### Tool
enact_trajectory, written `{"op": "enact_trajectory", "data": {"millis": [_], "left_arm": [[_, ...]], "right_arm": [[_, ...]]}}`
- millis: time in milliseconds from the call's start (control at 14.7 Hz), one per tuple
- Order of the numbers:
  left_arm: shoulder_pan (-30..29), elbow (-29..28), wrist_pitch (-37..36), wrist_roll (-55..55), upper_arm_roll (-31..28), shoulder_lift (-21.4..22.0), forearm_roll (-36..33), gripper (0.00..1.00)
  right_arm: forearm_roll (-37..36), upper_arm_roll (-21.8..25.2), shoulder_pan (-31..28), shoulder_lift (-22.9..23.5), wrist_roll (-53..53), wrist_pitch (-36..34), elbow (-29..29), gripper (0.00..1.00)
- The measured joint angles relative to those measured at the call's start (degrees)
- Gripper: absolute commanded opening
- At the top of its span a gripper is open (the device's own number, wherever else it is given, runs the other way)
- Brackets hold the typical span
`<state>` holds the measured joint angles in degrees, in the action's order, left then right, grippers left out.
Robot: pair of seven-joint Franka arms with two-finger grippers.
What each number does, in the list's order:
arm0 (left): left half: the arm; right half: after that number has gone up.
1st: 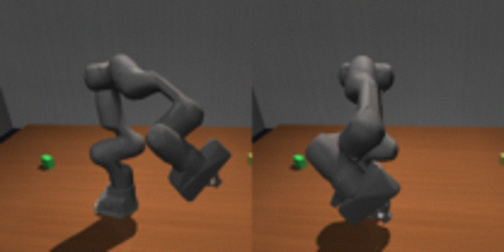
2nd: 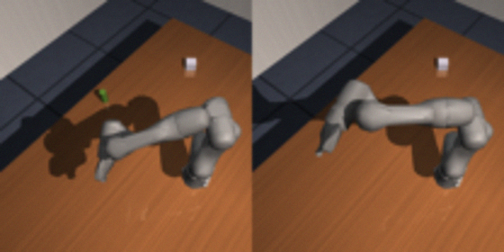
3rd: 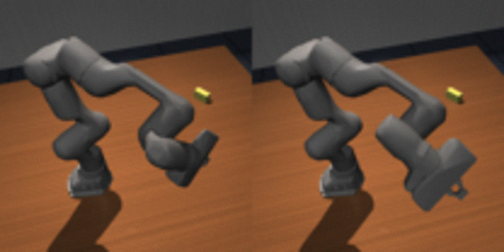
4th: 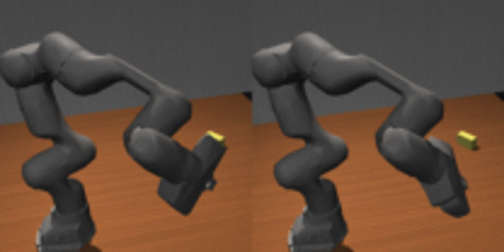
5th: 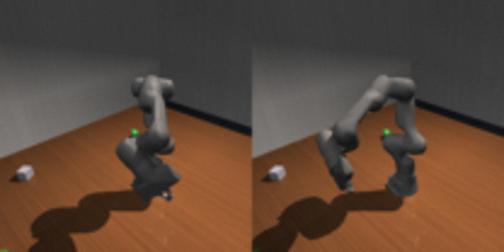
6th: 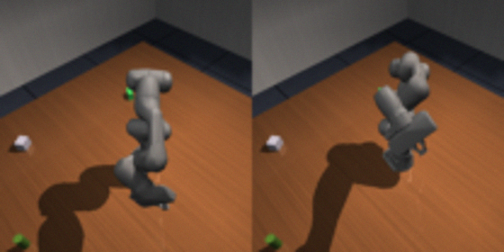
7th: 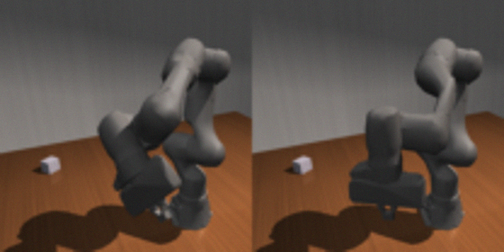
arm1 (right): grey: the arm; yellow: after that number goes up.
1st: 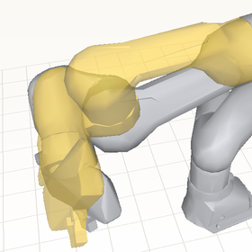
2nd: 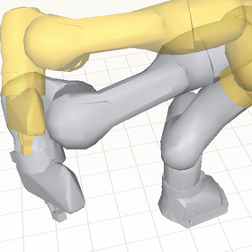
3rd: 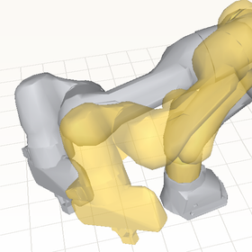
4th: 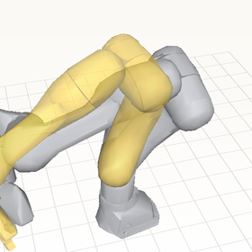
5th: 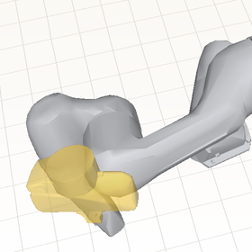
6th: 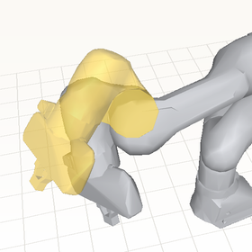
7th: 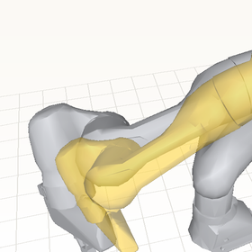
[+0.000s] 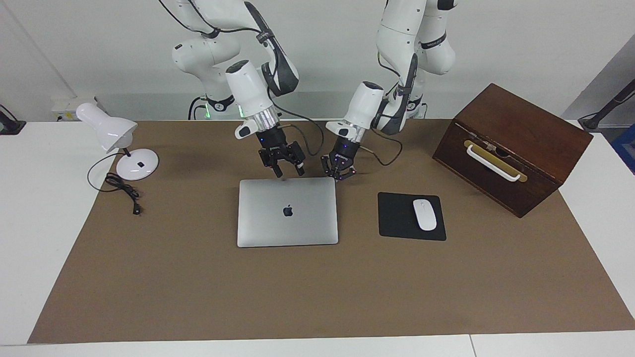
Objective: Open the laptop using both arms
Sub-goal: 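Lower the left gripper and the right gripper to the laptop's front edge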
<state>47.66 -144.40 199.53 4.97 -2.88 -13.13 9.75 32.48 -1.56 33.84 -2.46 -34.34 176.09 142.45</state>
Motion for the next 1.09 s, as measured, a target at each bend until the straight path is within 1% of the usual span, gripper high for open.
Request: {"op": "enact_trajectory", "data": {"millis": [273,682,1092], "left_arm": [[0.0,0.46,0.27,-0.62,-0.07,-1.51,-0.05,0.0],[-0.07,0.67,0.33,-1.49,-0.14,-1.71,-0.49,0.0],[-0.08,0.67,0.36,-1.68,-0.15,-1.73,-0.54,0.0]], "right_arm": [[0.01,0.01,1.23,-0.11,-1.84,0.0,0.97,1.0],[0.02,-0.01,3.96,-1.48,-4.71,0.06,3.63,1.0],[0.02,-0.01,4.34,-3.14,-4.96,0.07,6.72,1.0]]}}
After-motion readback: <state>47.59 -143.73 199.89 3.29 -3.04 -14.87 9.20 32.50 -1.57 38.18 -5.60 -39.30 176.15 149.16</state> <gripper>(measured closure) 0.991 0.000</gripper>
